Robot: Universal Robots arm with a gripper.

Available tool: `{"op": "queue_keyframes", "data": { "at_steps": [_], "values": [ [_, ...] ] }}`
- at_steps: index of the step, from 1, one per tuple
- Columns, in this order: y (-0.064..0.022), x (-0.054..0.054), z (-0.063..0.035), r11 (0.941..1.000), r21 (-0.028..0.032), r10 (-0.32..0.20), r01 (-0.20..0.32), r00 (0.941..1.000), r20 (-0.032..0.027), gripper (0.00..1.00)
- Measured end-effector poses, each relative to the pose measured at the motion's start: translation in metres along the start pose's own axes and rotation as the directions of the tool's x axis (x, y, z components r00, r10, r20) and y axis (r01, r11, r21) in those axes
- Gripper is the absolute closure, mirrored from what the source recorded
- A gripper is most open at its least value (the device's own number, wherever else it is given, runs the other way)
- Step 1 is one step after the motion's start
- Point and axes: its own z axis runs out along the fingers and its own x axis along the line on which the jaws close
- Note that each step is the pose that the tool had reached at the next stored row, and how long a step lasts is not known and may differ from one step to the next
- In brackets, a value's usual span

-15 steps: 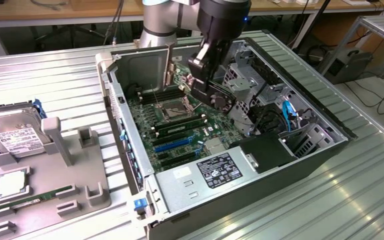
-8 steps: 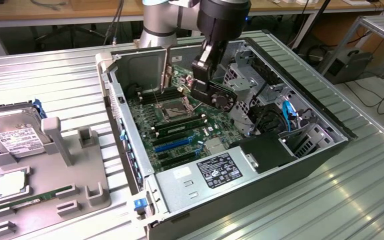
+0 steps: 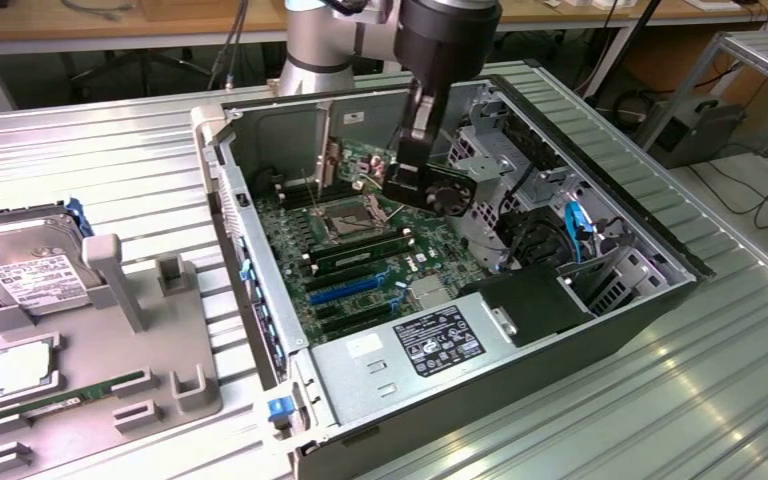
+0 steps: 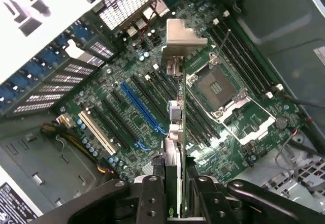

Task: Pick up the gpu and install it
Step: 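Insert the gpu into the slot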

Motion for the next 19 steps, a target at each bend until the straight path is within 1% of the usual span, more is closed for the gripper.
{"op": "queue_keyframes", "data": {
  "at_steps": [2, 4, 6, 8, 11, 14, 15, 17, 18, 19],
  "values": [
    [0.0000, 0.0000, 0.0003, 0.9987, 0.0006, -0.052, 0.052, 0.9987, 0.0005, 0.74],
    [0.0000, 0.0000, 0.0006, 0.9958, 0.0010, -0.091, 0.091, 0.9958, 0.0009, 0.74],
    [0.0000, 0.0000, 0.0008, 0.9911, 0.0015, -0.133, 0.133, 0.9911, 0.0012, 0.74],
    [0.0000, 0.0000, 0.0011, 0.9842, 0.0018, -0.177, 0.177, 0.9842, 0.0016, 0.74],
    [0.0000, 0.0000, 0.0017, 0.9702, 0.0021, -0.242, 0.242, 0.9702, 0.0020, 0.74],
    [0.0000, 0.0000, 0.0022, 0.9530, 0.0024, -0.303, 0.303, 0.9530, 0.0022, 0.74],
    [0.0000, 0.0000, 0.0023, 0.9454, 0.0025, -0.326, 0.326, 0.9454, 0.0023, 0.74],
    [0.0000, 0.0000, 0.0026, 0.9327, 0.0027, -0.361, 0.361, 0.9327, 0.0024, 0.74],
    [0.0000, 0.0000, 0.0028, 0.9244, 0.0028, -0.381, 0.381, 0.9244, 0.0025, 0.74],
    [0.0000, 0.0000, 0.0030, 0.9174, 0.0028, -0.398, 0.398, 0.9174, 0.0026, 0.74]
  ]
}}
